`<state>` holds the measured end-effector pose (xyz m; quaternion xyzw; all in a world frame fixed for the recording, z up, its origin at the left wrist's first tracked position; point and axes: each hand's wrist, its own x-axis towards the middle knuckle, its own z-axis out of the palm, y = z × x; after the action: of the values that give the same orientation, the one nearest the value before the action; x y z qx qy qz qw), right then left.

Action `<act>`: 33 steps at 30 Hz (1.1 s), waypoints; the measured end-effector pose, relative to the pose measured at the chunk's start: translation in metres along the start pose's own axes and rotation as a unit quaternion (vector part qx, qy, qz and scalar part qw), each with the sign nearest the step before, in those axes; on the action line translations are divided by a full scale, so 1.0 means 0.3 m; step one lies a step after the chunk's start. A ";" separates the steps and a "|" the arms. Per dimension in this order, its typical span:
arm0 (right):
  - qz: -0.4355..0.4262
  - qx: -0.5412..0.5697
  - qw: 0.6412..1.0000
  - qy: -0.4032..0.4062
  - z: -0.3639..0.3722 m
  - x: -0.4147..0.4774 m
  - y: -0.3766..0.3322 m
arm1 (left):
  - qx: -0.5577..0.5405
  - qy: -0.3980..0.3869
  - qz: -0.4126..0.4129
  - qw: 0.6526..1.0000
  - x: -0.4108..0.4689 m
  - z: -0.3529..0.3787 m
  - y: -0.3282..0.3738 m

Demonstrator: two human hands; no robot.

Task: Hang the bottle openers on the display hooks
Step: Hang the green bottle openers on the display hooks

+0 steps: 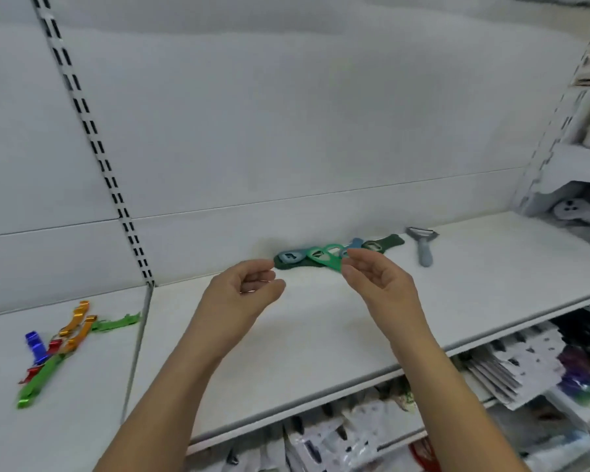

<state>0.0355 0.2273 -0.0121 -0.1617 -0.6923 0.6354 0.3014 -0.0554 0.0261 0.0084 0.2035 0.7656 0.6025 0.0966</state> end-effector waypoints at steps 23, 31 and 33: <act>-0.121 -0.503 0.814 -0.265 -0.169 0.577 0.169 | 0.432 -0.013 -0.051 0.900 0.330 0.435 0.005; -0.116 -0.528 0.809 -0.231 -0.177 0.539 0.129 | 0.430 0.020 -0.089 0.898 0.299 0.360 0.008; -0.103 -0.507 0.832 -0.201 -0.189 0.529 0.124 | 0.464 0.032 -0.093 0.880 0.287 0.344 0.022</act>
<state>-0.0568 0.3731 -0.0142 -0.0879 -0.9753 0.1790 0.0952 -0.0909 0.1554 -0.0031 0.1331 0.9758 0.1723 0.0221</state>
